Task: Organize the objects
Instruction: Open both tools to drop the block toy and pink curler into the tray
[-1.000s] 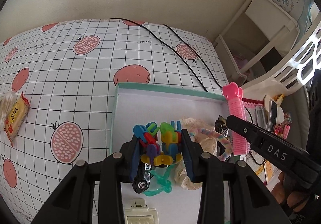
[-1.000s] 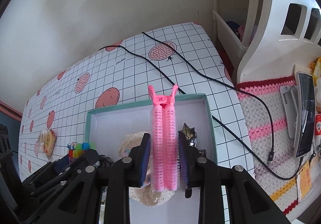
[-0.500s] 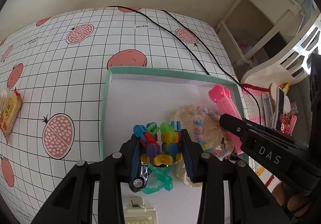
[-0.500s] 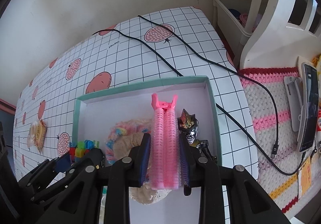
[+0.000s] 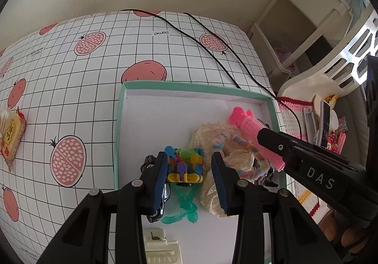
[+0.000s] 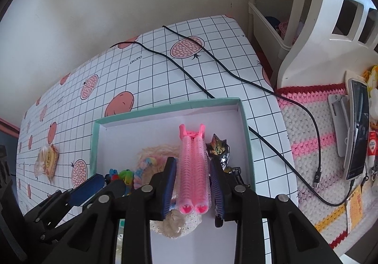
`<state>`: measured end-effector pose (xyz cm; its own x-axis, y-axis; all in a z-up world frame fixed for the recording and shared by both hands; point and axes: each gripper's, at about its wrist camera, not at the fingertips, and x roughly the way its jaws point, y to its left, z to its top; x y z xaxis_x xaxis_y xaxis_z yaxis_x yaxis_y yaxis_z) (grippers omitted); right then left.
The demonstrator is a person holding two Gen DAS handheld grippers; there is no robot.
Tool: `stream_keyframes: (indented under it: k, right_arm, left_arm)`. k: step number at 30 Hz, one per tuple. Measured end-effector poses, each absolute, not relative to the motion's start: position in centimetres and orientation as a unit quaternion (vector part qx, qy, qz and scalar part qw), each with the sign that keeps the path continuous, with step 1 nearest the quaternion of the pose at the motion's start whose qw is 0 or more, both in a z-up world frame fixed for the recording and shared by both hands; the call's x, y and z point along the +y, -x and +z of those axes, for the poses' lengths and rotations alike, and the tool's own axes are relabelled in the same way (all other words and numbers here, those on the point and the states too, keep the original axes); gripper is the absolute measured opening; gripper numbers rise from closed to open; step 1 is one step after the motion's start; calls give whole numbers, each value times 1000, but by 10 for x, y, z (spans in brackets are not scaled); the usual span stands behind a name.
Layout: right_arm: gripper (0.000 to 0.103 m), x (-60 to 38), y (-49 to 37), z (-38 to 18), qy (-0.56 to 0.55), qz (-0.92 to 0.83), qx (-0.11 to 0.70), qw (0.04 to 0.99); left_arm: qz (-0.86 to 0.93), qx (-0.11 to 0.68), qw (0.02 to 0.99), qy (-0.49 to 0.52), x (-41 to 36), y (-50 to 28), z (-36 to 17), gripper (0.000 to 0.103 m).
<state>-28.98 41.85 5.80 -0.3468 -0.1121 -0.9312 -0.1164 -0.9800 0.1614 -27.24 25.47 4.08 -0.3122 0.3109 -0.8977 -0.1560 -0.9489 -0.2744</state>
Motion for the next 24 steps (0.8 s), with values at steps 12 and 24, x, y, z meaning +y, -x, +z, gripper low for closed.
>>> stream_keyframes:
  k: [12, 24]
  right_arm:
    - [33, 409, 282, 108, 525, 847, 83, -15]
    - [41, 400, 282, 107, 528, 846, 70, -21]
  left_arm:
    - [833, -87, 130, 531, 231, 272, 79, 41]
    - [849, -111, 86, 510, 195, 275, 93, 55]
